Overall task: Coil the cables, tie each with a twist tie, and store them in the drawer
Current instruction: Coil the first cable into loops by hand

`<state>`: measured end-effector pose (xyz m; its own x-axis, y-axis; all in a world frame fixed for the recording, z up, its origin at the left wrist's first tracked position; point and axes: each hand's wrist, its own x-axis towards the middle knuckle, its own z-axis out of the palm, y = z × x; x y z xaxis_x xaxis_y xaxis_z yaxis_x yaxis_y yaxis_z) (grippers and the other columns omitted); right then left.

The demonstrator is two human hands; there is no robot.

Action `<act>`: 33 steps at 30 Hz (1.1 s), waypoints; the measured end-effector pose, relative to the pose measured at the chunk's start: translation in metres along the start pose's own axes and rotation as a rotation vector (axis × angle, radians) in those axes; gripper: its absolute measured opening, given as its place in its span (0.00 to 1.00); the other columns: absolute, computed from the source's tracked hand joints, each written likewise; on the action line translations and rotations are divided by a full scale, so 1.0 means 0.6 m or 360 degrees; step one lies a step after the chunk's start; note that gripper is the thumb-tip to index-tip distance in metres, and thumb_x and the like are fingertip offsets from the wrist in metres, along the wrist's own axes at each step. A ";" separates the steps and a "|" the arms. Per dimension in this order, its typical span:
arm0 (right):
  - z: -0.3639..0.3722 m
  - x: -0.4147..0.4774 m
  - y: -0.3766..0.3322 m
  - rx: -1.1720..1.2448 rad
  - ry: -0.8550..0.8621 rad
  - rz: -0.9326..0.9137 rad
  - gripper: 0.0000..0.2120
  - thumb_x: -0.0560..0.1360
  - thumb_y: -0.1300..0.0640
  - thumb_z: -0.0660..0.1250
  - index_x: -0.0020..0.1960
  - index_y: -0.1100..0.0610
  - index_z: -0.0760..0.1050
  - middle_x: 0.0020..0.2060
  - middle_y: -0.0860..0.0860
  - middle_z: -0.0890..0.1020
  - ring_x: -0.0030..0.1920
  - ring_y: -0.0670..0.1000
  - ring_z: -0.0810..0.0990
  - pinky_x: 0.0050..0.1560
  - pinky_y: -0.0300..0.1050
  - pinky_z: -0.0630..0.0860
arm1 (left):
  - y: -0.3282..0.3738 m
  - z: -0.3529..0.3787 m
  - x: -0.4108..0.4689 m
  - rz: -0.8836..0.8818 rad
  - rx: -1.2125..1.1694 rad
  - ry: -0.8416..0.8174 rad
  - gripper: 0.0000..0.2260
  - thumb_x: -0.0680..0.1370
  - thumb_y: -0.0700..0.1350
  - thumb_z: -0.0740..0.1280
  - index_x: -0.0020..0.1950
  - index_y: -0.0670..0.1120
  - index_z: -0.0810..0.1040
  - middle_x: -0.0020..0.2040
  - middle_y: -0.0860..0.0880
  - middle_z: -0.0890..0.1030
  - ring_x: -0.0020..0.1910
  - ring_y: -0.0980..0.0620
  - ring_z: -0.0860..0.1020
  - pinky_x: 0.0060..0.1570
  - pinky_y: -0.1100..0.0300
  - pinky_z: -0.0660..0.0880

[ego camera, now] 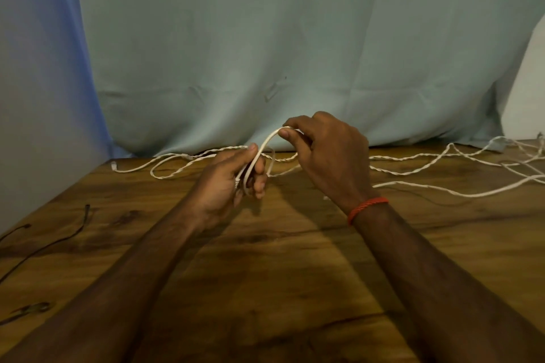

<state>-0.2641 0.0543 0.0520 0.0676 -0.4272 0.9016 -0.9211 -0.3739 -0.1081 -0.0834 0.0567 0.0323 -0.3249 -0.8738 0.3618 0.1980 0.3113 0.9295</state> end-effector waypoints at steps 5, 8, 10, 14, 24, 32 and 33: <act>0.003 -0.007 0.012 -0.0052 -0.0033 0.0102 0.18 0.82 0.40 0.57 0.49 0.48 0.81 0.35 0.47 0.82 0.35 0.51 0.79 0.30 0.45 0.70 | -0.006 0.010 -0.005 0.0070 -0.0086 -0.0035 0.19 0.82 0.48 0.57 0.34 0.43 0.75 0.30 0.36 0.78 0.47 0.36 0.83 0.51 0.48 0.75; 0.010 -0.009 0.006 -0.0039 -0.0157 0.0145 0.19 0.82 0.40 0.55 0.50 0.48 0.82 0.37 0.48 0.84 0.38 0.53 0.81 0.33 0.47 0.72 | 0.000 0.012 -0.004 0.0054 -0.0263 -0.0095 0.19 0.80 0.51 0.57 0.32 0.45 0.75 0.29 0.39 0.77 0.28 0.42 0.78 0.36 0.54 0.73; 0.015 -0.012 -0.001 -0.0019 -0.0257 0.0136 0.19 0.82 0.40 0.54 0.52 0.47 0.82 0.40 0.50 0.84 0.41 0.54 0.81 0.36 0.48 0.73 | 0.007 0.016 -0.003 0.0017 -0.0412 -0.0107 0.19 0.80 0.53 0.57 0.32 0.47 0.74 0.29 0.41 0.76 0.22 0.46 0.73 0.26 0.60 0.67; 0.018 -0.011 -0.005 0.0166 -0.0463 0.0119 0.16 0.82 0.45 0.60 0.67 0.45 0.77 0.47 0.51 0.80 0.47 0.52 0.78 0.42 0.45 0.69 | 0.022 0.014 0.001 -0.0145 -0.0826 -0.0082 0.19 0.79 0.56 0.56 0.32 0.48 0.70 0.29 0.46 0.73 0.17 0.53 0.69 0.21 0.64 0.52; 0.033 -0.015 0.022 0.0335 -0.0654 0.0149 0.22 0.82 0.55 0.64 0.75 0.52 0.68 0.51 0.54 0.81 0.51 0.55 0.77 0.49 0.48 0.72 | 0.048 -0.053 0.005 0.0077 -0.1462 0.0230 0.22 0.83 0.56 0.53 0.35 0.47 0.70 0.57 0.42 0.84 0.21 0.58 0.71 0.17 0.71 0.61; 0.034 -0.031 0.005 0.0277 -0.1217 0.0100 0.10 0.82 0.47 0.61 0.52 0.51 0.79 0.41 0.51 0.84 0.41 0.50 0.82 0.41 0.47 0.75 | 0.051 -0.054 0.010 0.0023 -0.1364 0.0286 0.18 0.83 0.54 0.56 0.38 0.47 0.73 0.68 0.40 0.77 0.68 0.40 0.76 0.57 0.40 0.78; 0.031 -0.026 0.001 0.0253 -0.1260 0.0050 0.11 0.82 0.47 0.61 0.52 0.51 0.79 0.42 0.52 0.84 0.43 0.51 0.82 0.43 0.48 0.76 | 0.051 -0.053 0.012 0.0023 -0.1304 0.0316 0.17 0.84 0.54 0.56 0.40 0.47 0.72 0.68 0.40 0.78 0.69 0.40 0.74 0.59 0.36 0.75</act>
<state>-0.2584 0.0455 0.0298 0.3491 -0.8735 0.3394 -0.8656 -0.4393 -0.2403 -0.0505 0.0482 0.0611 -0.1638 -0.9451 0.2829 0.8341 0.0205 0.5513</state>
